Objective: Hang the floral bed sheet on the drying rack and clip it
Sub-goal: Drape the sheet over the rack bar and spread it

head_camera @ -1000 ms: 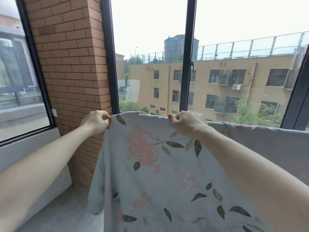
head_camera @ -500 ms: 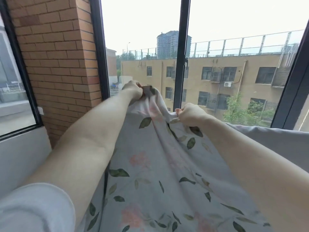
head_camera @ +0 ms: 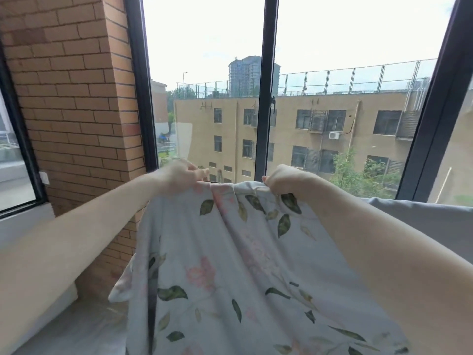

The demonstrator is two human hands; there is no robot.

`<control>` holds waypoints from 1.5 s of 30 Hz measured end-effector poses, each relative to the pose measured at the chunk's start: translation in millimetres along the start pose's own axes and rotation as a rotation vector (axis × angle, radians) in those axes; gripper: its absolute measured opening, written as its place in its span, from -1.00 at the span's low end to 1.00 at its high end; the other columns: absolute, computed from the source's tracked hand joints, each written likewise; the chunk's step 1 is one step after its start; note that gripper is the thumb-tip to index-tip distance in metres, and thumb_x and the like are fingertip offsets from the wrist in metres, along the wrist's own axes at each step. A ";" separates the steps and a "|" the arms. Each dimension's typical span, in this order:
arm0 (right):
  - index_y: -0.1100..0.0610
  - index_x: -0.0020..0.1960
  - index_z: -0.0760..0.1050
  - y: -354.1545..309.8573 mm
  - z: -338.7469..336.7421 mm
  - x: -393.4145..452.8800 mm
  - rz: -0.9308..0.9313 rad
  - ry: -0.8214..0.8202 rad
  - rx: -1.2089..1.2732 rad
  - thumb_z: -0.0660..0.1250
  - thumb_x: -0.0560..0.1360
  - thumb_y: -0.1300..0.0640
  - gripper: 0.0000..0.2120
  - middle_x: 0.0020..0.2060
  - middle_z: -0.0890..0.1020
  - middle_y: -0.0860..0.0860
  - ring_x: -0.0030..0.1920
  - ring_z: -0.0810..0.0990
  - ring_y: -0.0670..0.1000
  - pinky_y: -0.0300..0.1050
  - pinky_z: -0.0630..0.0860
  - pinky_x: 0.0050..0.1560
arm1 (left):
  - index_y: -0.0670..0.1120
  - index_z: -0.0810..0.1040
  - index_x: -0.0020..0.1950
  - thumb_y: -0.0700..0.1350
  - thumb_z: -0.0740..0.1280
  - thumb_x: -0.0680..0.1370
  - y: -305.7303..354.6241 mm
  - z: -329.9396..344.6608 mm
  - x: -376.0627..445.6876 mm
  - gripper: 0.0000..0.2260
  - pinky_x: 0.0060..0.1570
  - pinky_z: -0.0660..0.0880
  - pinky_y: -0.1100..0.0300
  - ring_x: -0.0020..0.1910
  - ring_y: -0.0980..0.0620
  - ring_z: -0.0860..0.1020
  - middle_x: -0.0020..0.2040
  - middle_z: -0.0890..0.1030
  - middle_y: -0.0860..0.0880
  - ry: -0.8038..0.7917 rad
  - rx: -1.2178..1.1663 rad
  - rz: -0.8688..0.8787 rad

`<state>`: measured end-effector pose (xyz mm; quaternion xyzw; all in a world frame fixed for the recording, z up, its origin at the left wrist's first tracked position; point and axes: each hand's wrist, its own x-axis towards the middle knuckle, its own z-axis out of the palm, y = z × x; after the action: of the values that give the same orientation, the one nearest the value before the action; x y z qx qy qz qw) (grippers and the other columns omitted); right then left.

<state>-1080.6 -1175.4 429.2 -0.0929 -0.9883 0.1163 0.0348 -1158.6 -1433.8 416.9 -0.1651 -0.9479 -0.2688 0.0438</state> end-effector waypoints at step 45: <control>-0.09 0.48 0.38 507.7 -47.1 -371.0 0.247 0.608 0.201 0.32 0.63 0.01 -0.58 0.41 0.44 -0.18 0.34 0.37 -0.19 -0.24 0.31 0.30 | 0.16 0.40 0.51 0.22 0.24 0.64 477.8 276.8 -163.4 -0.55 0.48 0.27 0.03 0.48 0.05 0.33 0.52 0.35 0.17 -0.009 0.017 0.772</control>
<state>-623.5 -750.8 337.5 -0.2384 -0.8976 0.1832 0.3223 -842.3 -953.3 389.7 -0.5109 -0.8182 -0.2241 0.1388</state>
